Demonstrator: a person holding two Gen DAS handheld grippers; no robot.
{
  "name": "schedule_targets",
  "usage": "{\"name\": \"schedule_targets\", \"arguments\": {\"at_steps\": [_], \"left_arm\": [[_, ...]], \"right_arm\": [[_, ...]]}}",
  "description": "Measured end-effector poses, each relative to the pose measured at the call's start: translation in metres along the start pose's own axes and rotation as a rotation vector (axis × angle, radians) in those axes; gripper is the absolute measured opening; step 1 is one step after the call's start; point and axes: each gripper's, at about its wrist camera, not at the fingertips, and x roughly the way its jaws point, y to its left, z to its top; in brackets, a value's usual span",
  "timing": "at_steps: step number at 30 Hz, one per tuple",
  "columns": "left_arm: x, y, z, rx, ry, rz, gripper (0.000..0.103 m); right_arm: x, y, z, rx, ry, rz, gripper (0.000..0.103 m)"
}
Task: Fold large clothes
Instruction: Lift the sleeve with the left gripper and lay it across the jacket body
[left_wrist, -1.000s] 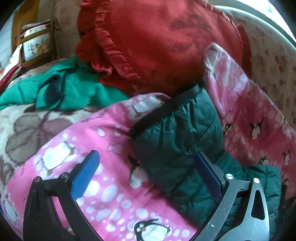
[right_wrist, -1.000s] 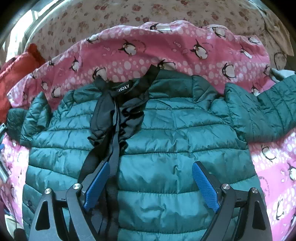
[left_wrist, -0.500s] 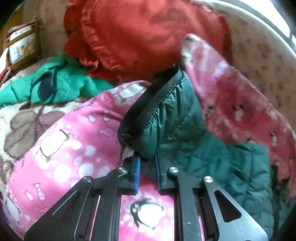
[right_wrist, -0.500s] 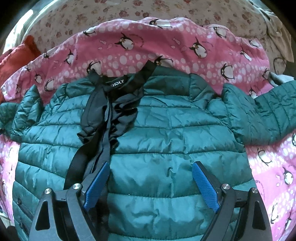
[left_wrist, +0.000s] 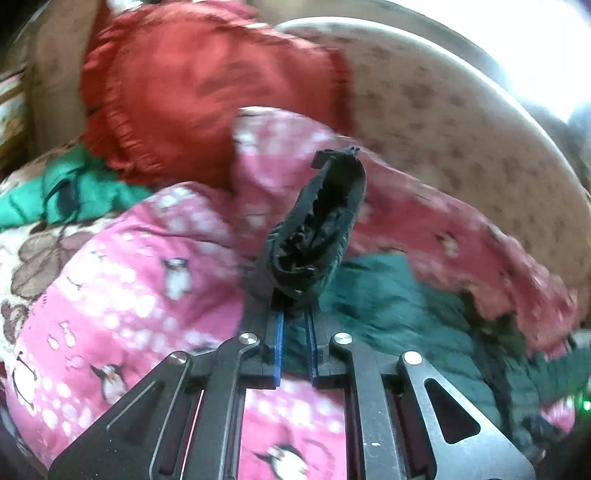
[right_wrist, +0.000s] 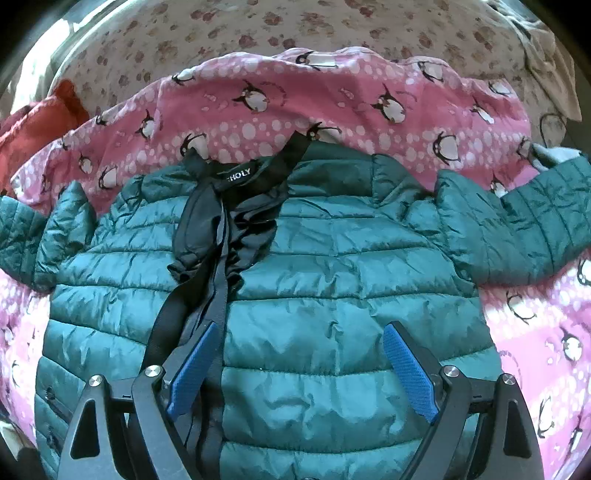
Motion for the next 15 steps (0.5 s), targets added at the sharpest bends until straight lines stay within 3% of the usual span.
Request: {"name": "schedule_targets", "arguments": {"at_steps": [7,15], "left_arm": [[-0.014,-0.060,-0.018,0.077,0.020,-0.112,0.008],[-0.012,-0.127,-0.062,0.173,0.101,-0.208,0.008]], "right_arm": [[-0.013,-0.005,-0.010,0.012,-0.012,0.015,0.089],[-0.021,-0.021,-0.013,0.051,-0.026,0.021,0.089]]}}
